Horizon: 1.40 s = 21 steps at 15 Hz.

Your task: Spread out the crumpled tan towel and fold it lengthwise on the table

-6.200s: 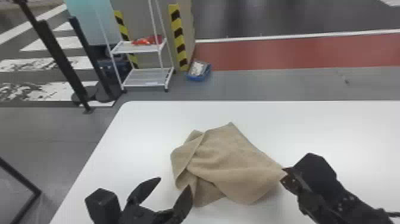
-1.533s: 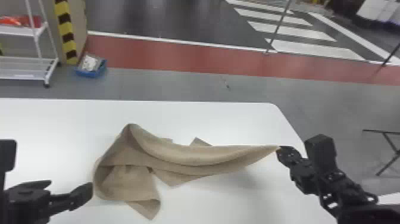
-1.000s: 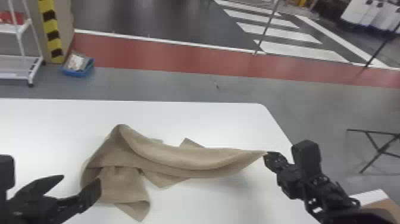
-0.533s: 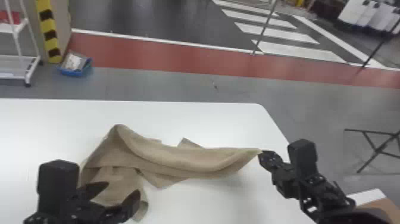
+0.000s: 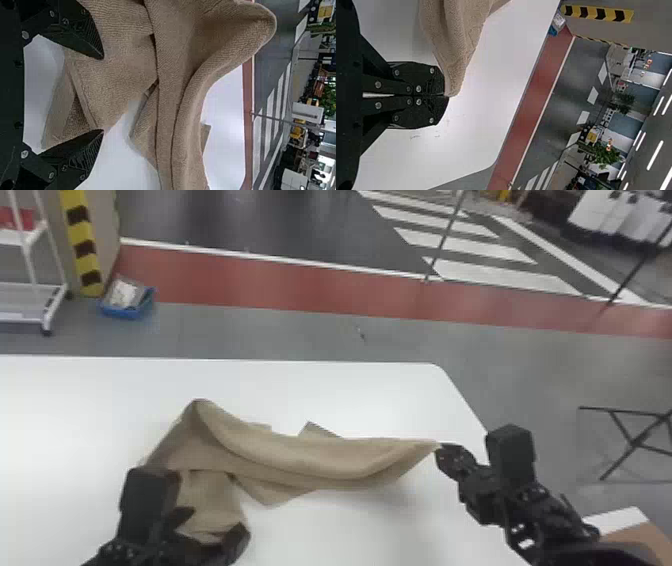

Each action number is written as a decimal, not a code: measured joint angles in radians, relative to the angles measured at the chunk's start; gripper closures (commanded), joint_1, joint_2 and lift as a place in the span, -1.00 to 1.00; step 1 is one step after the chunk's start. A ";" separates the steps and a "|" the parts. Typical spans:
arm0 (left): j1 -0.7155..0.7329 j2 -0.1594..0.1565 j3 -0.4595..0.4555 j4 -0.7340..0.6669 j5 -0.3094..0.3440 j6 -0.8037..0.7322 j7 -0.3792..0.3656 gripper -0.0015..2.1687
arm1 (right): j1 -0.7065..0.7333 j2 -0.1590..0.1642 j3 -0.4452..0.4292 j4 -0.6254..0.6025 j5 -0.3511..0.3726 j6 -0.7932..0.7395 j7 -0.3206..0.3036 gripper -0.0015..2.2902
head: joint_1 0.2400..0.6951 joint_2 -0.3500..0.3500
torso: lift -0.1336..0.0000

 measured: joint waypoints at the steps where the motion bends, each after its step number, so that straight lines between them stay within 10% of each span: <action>1: -0.002 0.000 -0.002 0.004 -0.002 0.000 -0.001 -0.75 | 0.000 0.000 0.000 0.000 -0.001 0.000 0.001 0.88 | 1.00 -1.00 | -0.86; 11: -0.005 0.005 0.001 0.018 -0.010 -0.004 -0.007 -0.35 | -0.001 0.005 -0.004 -0.001 -0.007 0.000 0.006 0.88 | 1.00 -1.00 | -0.86; 18: 0.104 0.020 0.140 -0.268 0.012 0.057 -0.128 -0.19 | -0.025 -0.003 -0.012 -0.004 -0.015 0.005 0.004 0.88 | 1.00 -1.00 | -0.86; 21: 0.114 0.026 0.163 -0.284 0.012 0.073 -0.156 -0.71 | -0.037 0.000 -0.002 -0.005 -0.013 0.016 0.005 0.88 | 1.00 -1.00 | -0.86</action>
